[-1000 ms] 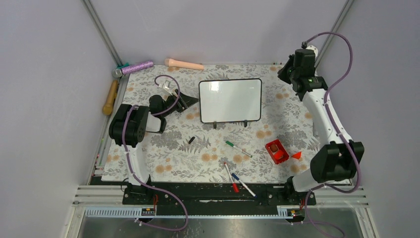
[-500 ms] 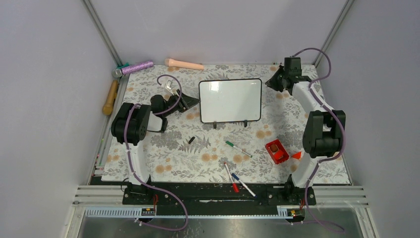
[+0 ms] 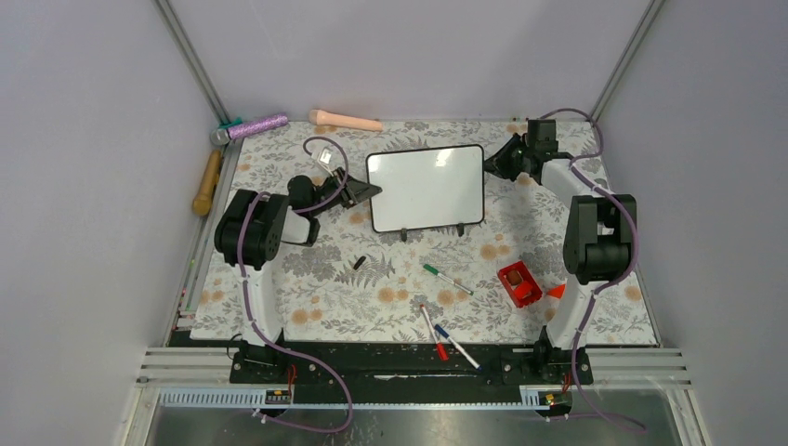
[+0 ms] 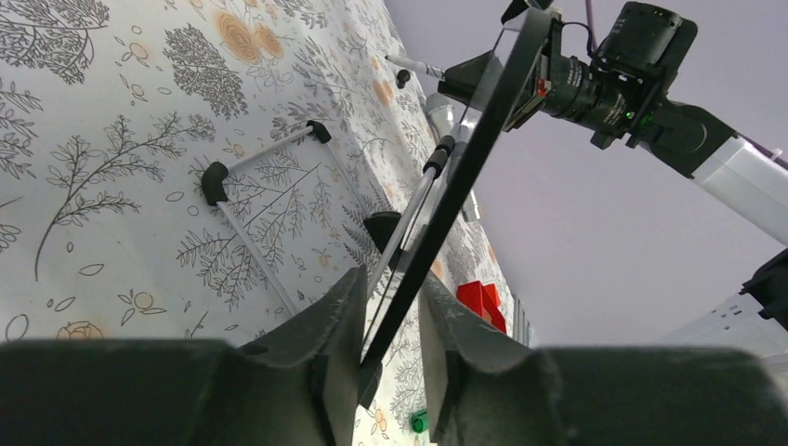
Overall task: Write a sentence on the whiteboard
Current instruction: Move the whiteboard to the center of the board.
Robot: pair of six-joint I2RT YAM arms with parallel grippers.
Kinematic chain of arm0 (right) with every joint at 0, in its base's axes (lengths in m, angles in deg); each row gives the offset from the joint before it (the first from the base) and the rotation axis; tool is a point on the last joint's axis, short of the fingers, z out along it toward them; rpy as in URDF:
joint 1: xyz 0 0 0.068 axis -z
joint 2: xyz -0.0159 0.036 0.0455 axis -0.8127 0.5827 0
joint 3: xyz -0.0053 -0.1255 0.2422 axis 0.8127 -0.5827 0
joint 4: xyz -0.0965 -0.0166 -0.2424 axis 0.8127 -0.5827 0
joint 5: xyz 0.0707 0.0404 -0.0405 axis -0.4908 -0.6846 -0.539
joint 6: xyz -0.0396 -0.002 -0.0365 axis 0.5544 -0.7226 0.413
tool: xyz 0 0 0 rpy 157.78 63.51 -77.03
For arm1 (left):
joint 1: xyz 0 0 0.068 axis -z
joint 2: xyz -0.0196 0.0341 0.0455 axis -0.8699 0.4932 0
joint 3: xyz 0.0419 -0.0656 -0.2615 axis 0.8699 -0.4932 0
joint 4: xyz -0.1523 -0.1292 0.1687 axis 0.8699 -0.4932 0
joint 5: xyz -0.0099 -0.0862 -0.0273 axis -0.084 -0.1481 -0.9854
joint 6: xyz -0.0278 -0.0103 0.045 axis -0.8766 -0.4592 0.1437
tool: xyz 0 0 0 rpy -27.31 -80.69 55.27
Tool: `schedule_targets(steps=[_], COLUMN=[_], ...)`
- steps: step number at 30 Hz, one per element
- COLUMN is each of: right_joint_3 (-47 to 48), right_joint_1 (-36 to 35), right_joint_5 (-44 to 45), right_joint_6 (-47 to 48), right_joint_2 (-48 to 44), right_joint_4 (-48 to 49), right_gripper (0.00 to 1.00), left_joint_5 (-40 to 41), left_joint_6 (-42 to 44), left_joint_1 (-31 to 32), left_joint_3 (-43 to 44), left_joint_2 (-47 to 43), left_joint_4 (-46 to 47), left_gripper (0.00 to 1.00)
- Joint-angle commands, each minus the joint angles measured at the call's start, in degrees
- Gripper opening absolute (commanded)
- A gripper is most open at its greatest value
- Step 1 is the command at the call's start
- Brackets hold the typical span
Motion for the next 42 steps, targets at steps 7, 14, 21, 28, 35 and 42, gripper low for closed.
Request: schedule_targets(steps=[7, 14, 21, 28, 35, 42], right_joint_3=[-5.9, -11.9, -19.5, -26.6, -30.7, -28.9], right_joint_1=[-0.2, -0.2, -0.2, -0.3, -0.3, -0.2], right_joint_5=[-4.8, -5.5, -6.4, -7.0, -4.7, 2.7], right_joint_6=[-2.8, -3.8, -4.5, -5.5, -4.9, -2.9], right_joint_2=[-5.1, -9.7, -15.2, -20.0, -26.2, -27.7], right_joint_4=[4.5, 6.4, 10.7, 12.8, 11.4, 5.9], right_gripper=[0.00, 0.00, 0.00, 0.00, 0.00, 0.00], left_joint_5=[-3.6, -4.7, -5.5, -6.8, -7.7, -6.9], left_joint_6=[-0.8, 1.2, 6.0, 6.6, 5.6, 5.6], left_joint_1=[1.3, 2.7, 4.7, 5.4, 5.9, 5.5], left_joint_3=[1.7, 0.8, -1.6, -2.3, -3.2, -3.5], left_joint_2=[0.9, 0.1, -2.2, -3.0, -3.1, -3.8], left_joint_4=[6.0, 5.9, 2.1, 1.5, 2.9, 2.3], left_gripper=[0.07, 0.02, 0.02, 0.02, 0.08, 0.41])
